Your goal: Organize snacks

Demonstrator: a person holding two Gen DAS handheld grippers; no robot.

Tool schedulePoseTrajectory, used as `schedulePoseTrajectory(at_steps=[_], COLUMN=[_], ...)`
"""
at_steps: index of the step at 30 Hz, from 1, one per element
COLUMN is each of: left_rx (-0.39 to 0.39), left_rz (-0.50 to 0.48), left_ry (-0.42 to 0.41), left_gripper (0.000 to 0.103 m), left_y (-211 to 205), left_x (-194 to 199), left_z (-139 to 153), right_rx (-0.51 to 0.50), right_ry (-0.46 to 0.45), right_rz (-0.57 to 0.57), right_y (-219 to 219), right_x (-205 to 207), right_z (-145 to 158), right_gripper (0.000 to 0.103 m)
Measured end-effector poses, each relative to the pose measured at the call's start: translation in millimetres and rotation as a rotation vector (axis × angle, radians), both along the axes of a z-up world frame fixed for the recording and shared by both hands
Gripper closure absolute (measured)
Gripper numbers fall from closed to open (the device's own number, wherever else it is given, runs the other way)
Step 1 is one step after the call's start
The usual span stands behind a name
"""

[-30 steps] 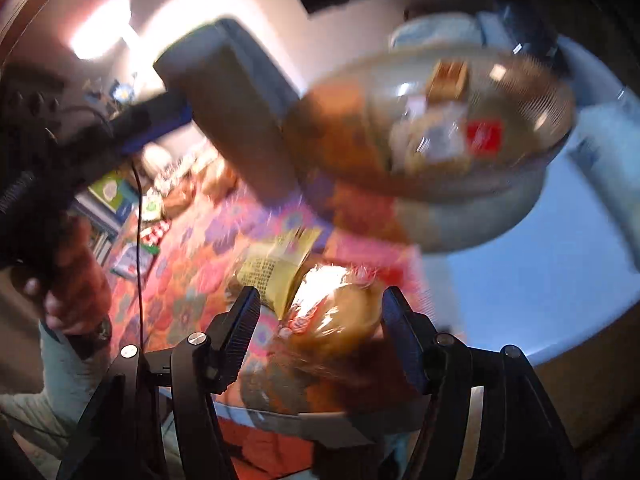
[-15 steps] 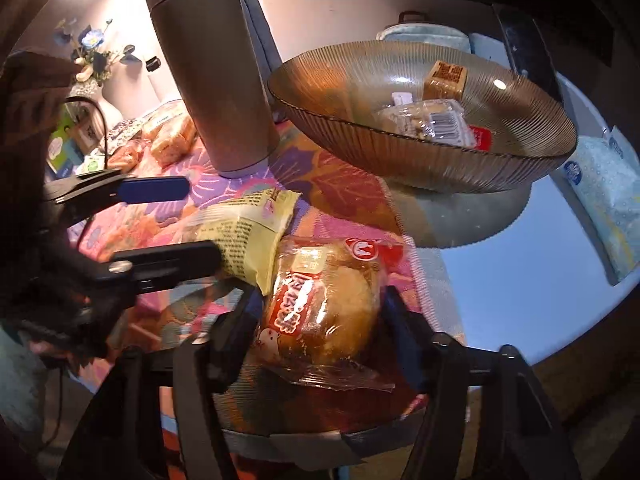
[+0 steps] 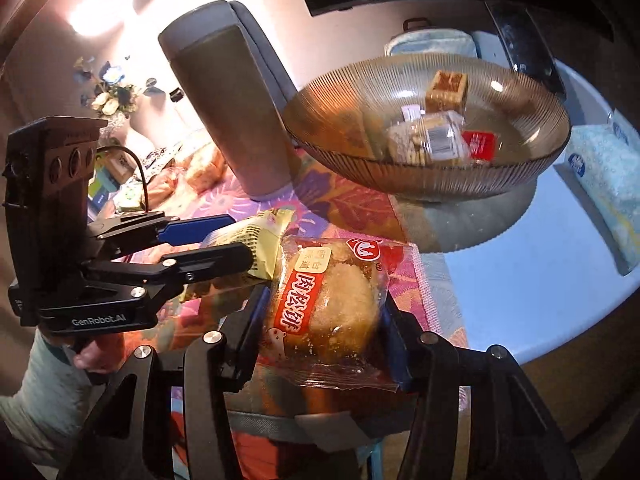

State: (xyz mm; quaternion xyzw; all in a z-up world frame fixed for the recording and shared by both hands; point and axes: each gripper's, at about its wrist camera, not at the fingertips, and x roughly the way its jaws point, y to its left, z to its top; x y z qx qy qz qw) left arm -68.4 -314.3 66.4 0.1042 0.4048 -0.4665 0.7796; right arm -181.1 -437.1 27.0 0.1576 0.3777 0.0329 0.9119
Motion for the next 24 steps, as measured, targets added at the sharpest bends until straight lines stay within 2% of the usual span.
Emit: schedulePoseTrajectory(at_steps=[6,10,14,19,24], left_rx=[-0.07,-0.098,-0.111,-0.077,-0.004], left_rz=[0.004,0.007,0.052,0.155,0.244], left_ry=[-0.005,-0.071,-0.113,-0.145,-0.164], left_gripper=[0.061,0.061,0.061,0.061,0.062], left_y=[7.6,-1.0,-22.8,-65.3,-107.8], left_x=[-7.3,-18.9,-20.9,-1.3,25.2], left_z=[24.1,50.2,76.3,97.2,95.7], right_rx=[0.018,-0.015,-0.053,-0.034,0.046], right_ry=[-0.037,-0.093,-0.149,-0.185,-0.141], right_rz=[0.013,-0.004,-0.061,-0.159,-0.226], right_y=[0.2,-3.2,-21.1,-66.3,-117.8], right_x=[-8.7,-19.3,-18.4,16.9,77.8], right_z=[14.5,36.4,58.7,80.6,83.5], right_gripper=[0.053,0.053,0.053,0.052,0.052])
